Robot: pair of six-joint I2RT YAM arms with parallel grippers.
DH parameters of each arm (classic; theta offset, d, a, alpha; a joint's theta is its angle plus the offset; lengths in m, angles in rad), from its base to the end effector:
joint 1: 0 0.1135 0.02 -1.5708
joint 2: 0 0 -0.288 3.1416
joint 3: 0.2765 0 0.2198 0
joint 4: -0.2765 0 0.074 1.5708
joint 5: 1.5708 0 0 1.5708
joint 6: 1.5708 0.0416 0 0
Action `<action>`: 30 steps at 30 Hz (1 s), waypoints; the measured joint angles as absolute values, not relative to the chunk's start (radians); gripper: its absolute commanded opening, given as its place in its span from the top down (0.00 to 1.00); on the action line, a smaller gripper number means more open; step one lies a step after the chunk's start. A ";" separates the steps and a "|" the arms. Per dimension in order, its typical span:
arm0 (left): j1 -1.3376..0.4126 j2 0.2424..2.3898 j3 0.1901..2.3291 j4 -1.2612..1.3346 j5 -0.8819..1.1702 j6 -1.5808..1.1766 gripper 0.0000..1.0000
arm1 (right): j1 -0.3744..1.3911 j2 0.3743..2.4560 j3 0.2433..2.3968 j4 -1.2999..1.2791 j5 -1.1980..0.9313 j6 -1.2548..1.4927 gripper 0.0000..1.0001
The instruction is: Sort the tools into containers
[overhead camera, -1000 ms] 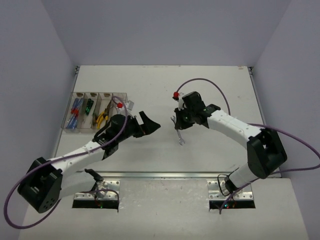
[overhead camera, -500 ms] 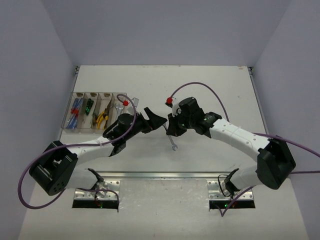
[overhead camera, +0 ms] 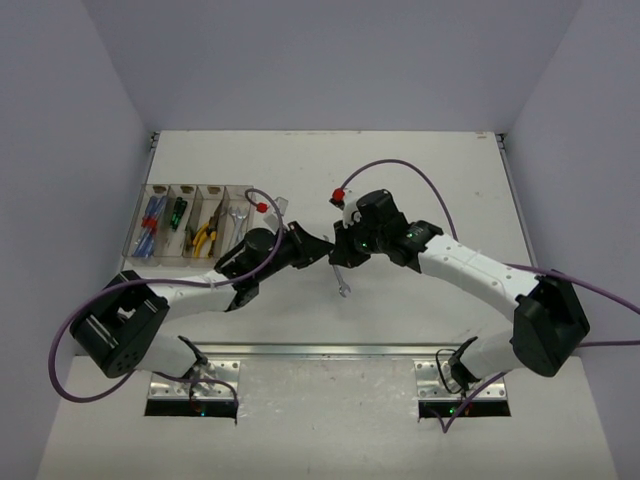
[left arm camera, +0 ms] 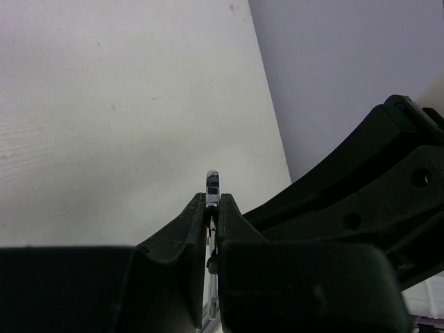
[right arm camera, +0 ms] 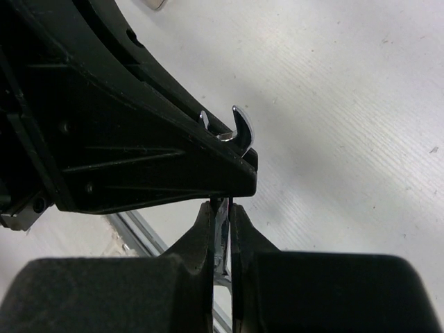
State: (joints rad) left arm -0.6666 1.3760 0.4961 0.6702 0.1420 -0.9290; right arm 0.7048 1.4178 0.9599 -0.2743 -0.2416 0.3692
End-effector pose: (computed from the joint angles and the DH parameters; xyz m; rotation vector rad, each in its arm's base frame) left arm 0.1990 -0.1641 0.2474 -0.1447 1.9603 -1.2346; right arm 0.2048 0.1873 0.2820 -0.5328 2.3620 0.8035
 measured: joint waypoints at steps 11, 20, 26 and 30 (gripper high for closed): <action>-0.608 1.382 0.823 0.230 0.047 -0.640 1.00 | 0.696 1.300 0.941 -0.339 -0.126 0.393 0.01; -0.377 1.393 1.204 -0.259 -0.390 -0.255 1.00 | 0.486 1.006 0.795 -0.428 0.025 0.404 0.01; -0.297 1.460 1.242 -0.264 -0.553 0.010 1.00 | 0.453 1.008 0.740 -0.442 0.033 0.380 0.01; -0.248 1.573 1.242 -0.236 -0.557 0.060 1.00 | 0.412 1.009 0.705 -0.443 0.030 0.372 0.01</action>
State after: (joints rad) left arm -0.2478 1.5729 1.2415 -0.2364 -0.5570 0.0600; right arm 0.4120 1.0088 0.7048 -0.4433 0.0300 0.3720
